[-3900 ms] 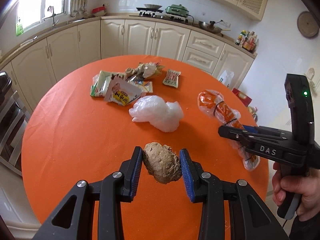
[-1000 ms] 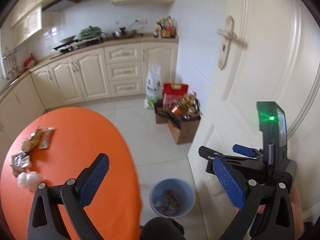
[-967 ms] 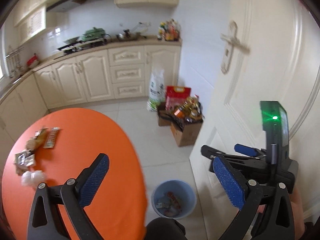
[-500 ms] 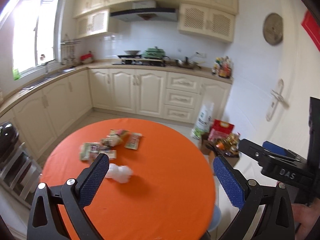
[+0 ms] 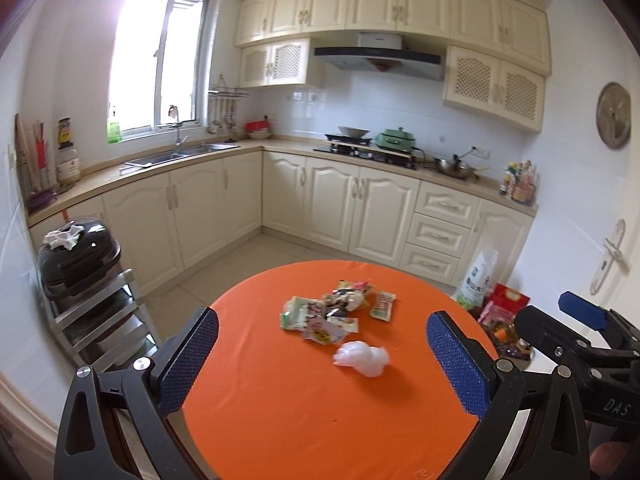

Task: Collect trash
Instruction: 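Return both open tools to the orange table, then grasp the white printed wrapper with the left tool while the right tool grasps the clear plastic bag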

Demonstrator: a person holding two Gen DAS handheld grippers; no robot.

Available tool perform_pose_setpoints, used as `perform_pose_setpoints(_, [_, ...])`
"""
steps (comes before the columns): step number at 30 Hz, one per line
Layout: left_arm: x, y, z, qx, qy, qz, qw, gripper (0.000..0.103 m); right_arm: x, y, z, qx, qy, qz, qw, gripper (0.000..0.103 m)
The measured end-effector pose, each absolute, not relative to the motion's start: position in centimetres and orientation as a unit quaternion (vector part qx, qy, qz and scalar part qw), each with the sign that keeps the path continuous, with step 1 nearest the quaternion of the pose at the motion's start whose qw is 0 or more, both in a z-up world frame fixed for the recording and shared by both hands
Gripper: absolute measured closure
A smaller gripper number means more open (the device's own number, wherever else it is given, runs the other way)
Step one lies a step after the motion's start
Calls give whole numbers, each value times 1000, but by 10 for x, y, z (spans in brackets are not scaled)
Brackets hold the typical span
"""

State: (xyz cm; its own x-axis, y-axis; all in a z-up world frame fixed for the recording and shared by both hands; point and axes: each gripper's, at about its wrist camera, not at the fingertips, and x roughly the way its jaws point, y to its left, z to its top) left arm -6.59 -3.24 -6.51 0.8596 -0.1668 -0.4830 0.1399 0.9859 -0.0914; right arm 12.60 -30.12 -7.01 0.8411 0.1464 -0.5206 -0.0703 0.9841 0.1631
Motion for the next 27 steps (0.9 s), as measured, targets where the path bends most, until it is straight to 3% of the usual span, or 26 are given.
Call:
perform_pose_setpoints(14, [-70,-3,-58,-42,268,-37,962,1,154,-274,-103,34,306,79,948,0])
perform_pose_setpoints(27, [46,-10,-109,-43,366,-36,929,1,262,-259,-255,-12,462,98,881,0])
